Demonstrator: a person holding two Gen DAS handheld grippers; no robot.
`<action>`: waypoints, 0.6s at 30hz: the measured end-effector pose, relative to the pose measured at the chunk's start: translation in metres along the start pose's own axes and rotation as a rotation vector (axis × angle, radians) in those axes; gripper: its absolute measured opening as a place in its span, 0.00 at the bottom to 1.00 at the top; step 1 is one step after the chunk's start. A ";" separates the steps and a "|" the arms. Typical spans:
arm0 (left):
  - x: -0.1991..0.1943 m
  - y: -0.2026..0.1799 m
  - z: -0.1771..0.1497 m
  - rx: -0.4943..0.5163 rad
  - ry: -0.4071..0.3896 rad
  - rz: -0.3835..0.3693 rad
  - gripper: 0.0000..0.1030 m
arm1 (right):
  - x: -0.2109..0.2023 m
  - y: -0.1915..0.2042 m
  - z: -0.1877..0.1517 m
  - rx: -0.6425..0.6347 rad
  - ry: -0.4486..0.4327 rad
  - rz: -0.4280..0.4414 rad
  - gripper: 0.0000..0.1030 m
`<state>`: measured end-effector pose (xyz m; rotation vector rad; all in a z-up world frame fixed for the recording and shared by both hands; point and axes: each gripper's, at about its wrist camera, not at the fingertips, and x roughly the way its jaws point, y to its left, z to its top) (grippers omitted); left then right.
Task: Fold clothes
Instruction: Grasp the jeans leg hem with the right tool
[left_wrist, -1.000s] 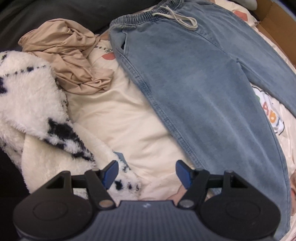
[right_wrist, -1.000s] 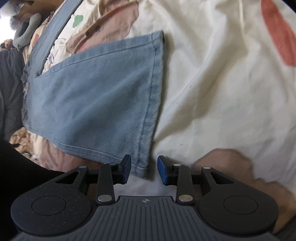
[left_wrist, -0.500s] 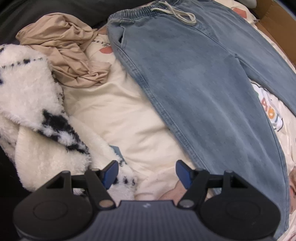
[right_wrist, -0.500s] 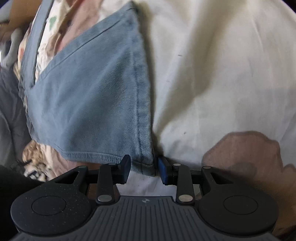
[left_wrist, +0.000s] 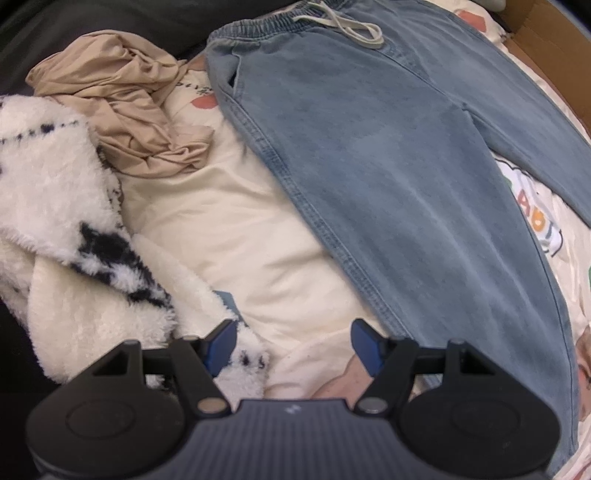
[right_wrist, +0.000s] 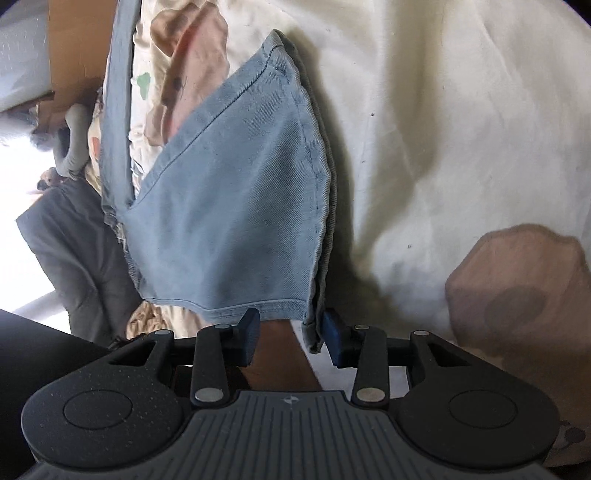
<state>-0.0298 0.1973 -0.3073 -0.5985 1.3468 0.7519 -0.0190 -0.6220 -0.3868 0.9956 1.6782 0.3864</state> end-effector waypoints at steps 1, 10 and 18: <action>0.000 0.000 0.000 0.002 0.000 0.000 0.69 | 0.001 -0.001 0.000 0.006 0.000 0.002 0.38; -0.004 -0.002 -0.002 0.016 -0.002 0.007 0.69 | 0.017 -0.006 0.004 -0.012 0.045 -0.052 0.38; -0.007 -0.003 -0.002 0.015 -0.007 0.009 0.69 | 0.023 -0.011 0.005 0.013 0.008 -0.038 0.37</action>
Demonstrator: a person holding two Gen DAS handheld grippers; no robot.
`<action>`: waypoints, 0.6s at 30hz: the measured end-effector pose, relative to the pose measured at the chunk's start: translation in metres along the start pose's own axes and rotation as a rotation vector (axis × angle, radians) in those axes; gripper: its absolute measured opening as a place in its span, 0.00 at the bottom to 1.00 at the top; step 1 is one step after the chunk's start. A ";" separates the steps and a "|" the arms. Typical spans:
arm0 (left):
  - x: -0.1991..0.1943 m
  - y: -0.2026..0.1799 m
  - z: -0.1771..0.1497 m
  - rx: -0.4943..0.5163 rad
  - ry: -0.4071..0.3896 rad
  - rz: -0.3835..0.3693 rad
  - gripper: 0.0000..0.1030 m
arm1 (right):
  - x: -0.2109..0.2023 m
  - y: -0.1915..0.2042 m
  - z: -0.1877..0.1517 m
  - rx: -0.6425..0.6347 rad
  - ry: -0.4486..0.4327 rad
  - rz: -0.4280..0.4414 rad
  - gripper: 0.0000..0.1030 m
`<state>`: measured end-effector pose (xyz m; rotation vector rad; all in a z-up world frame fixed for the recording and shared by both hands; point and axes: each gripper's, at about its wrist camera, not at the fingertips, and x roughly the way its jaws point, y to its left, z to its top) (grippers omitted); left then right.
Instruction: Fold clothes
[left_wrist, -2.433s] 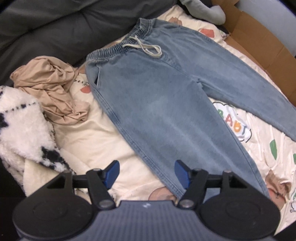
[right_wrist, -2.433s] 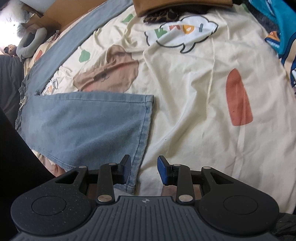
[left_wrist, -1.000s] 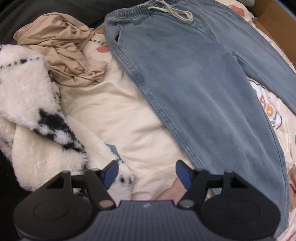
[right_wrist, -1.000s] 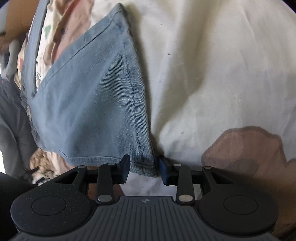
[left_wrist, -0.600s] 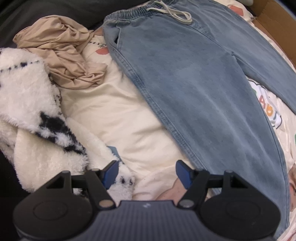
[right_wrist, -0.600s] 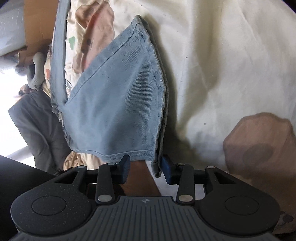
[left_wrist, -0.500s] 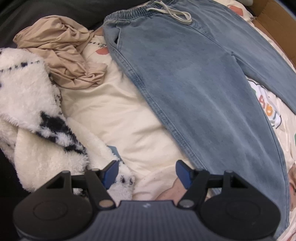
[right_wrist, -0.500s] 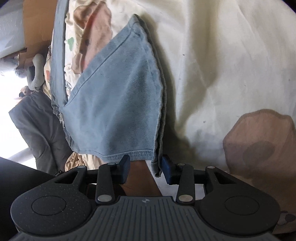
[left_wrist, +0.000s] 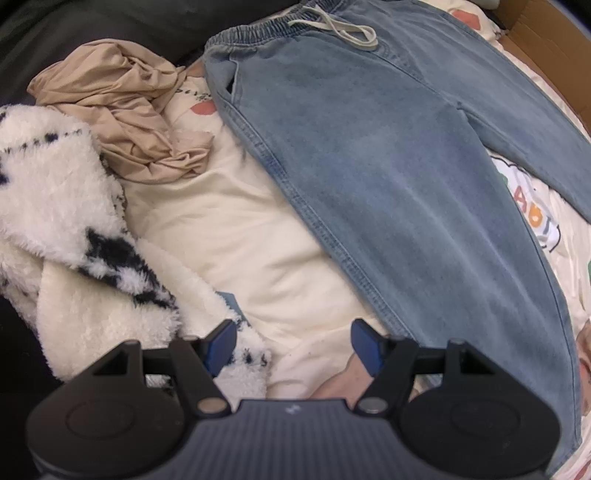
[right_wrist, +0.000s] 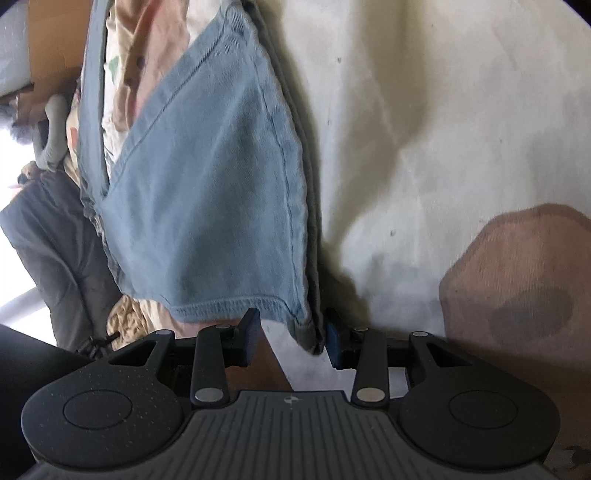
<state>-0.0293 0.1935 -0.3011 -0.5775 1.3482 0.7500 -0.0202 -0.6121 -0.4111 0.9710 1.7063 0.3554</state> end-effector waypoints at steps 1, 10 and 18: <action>0.001 0.000 0.000 -0.003 0.000 -0.001 0.69 | 0.000 0.001 0.001 -0.001 -0.003 0.000 0.34; 0.007 -0.003 -0.002 -0.001 0.010 -0.031 0.69 | 0.011 0.018 0.007 -0.054 0.047 -0.060 0.10; 0.024 -0.001 -0.002 -0.030 0.025 -0.045 0.69 | 0.003 0.039 0.007 -0.090 0.024 -0.102 0.09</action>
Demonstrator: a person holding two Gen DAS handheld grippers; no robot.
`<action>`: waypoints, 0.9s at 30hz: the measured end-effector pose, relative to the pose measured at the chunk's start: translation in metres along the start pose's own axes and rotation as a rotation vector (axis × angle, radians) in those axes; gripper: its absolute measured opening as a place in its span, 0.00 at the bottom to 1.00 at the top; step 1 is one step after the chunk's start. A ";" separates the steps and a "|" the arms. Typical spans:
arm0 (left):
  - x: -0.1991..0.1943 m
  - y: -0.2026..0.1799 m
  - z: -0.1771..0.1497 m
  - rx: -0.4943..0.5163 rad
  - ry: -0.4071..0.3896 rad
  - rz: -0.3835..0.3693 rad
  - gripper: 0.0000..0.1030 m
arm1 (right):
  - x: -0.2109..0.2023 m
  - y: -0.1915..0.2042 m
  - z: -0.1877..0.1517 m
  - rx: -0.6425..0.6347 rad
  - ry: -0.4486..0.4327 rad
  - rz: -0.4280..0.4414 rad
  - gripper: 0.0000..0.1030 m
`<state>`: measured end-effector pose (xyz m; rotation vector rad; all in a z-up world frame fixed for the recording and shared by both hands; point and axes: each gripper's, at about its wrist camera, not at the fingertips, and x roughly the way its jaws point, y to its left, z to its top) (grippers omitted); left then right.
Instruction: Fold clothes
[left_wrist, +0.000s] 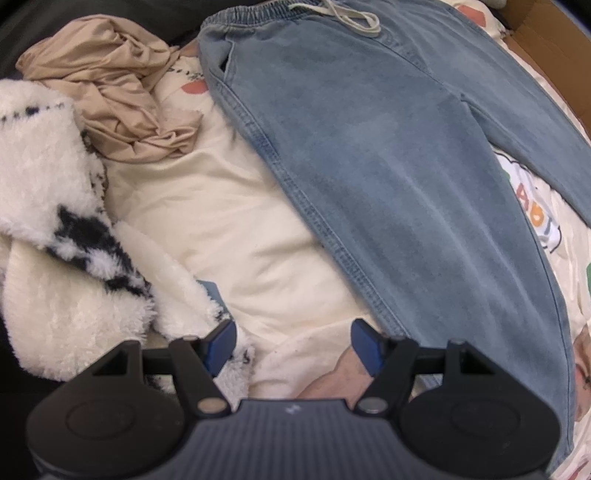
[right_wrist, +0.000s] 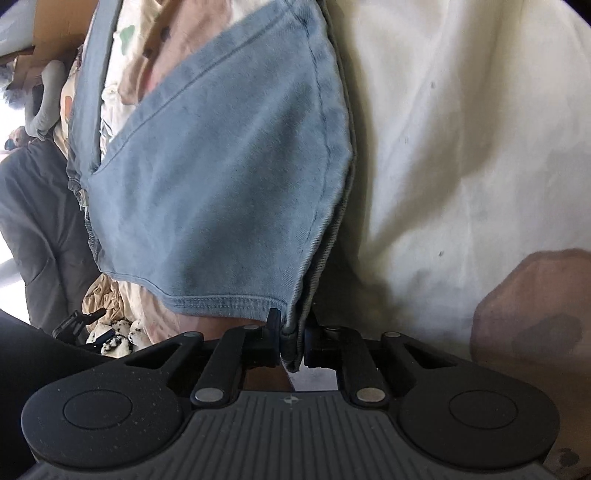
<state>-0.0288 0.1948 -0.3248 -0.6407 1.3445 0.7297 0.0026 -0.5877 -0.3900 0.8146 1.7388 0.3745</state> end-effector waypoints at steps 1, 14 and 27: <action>0.003 0.000 0.000 -0.002 0.002 -0.003 0.69 | -0.004 0.001 0.000 -0.002 -0.006 -0.004 0.09; 0.039 0.006 0.000 -0.049 0.023 -0.061 0.69 | -0.048 0.036 -0.001 -0.125 -0.047 -0.089 0.09; 0.056 0.022 0.005 -0.184 -0.009 -0.150 0.55 | -0.092 0.080 0.011 -0.213 -0.087 -0.095 0.09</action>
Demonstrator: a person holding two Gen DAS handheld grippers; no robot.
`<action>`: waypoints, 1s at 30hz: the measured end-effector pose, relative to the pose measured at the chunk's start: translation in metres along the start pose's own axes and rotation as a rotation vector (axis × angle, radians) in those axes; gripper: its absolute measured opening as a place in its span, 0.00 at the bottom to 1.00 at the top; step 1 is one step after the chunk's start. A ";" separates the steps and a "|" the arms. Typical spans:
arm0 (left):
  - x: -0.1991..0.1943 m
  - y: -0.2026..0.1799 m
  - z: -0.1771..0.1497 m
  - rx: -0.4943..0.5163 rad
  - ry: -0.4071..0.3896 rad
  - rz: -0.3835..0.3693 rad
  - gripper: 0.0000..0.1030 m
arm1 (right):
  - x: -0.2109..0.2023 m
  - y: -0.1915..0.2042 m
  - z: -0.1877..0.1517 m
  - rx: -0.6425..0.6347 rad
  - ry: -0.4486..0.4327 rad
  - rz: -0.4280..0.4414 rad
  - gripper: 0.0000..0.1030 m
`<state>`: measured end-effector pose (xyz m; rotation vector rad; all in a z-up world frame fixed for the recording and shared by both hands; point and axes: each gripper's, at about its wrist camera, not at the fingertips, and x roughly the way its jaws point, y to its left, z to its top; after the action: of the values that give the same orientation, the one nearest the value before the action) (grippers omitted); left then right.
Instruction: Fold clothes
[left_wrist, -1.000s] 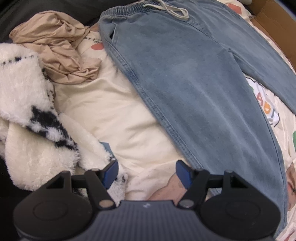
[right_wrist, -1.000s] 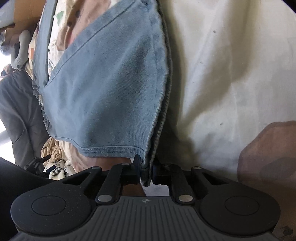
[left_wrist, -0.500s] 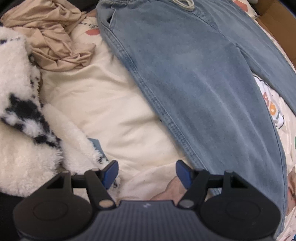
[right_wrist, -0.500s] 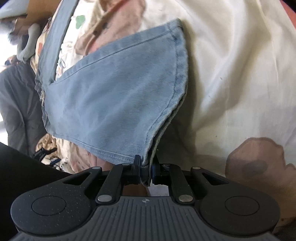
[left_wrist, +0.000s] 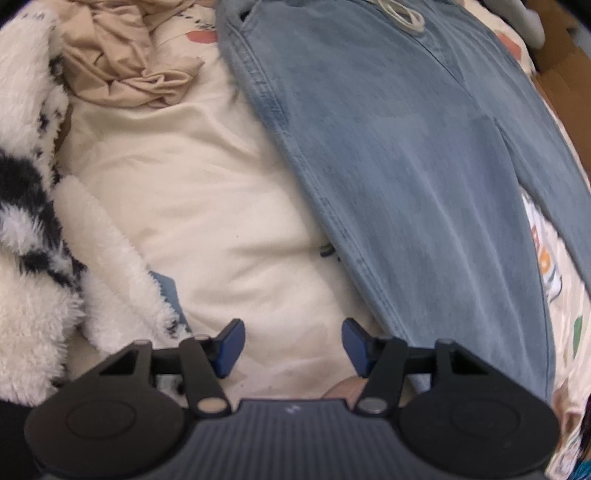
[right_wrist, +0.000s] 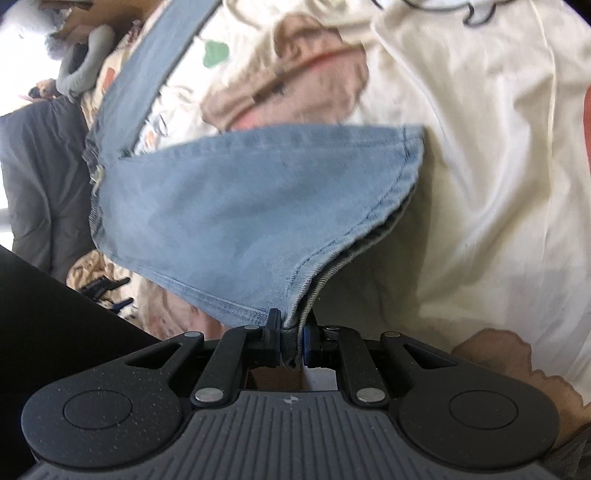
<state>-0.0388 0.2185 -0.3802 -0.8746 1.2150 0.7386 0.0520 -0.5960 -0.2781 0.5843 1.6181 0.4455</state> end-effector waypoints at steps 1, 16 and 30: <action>0.000 0.002 0.002 -0.015 -0.008 -0.010 0.54 | -0.005 0.002 0.002 0.007 -0.015 0.003 0.08; -0.024 0.033 0.050 -0.297 -0.257 -0.194 0.55 | -0.045 0.028 0.005 0.044 -0.133 0.002 0.08; 0.017 0.030 0.098 -0.372 -0.234 -0.154 0.30 | -0.051 0.038 0.002 0.066 -0.139 -0.012 0.08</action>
<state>-0.0155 0.3188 -0.3901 -1.1377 0.8043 0.9295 0.0623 -0.5968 -0.2150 0.6414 1.5066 0.3366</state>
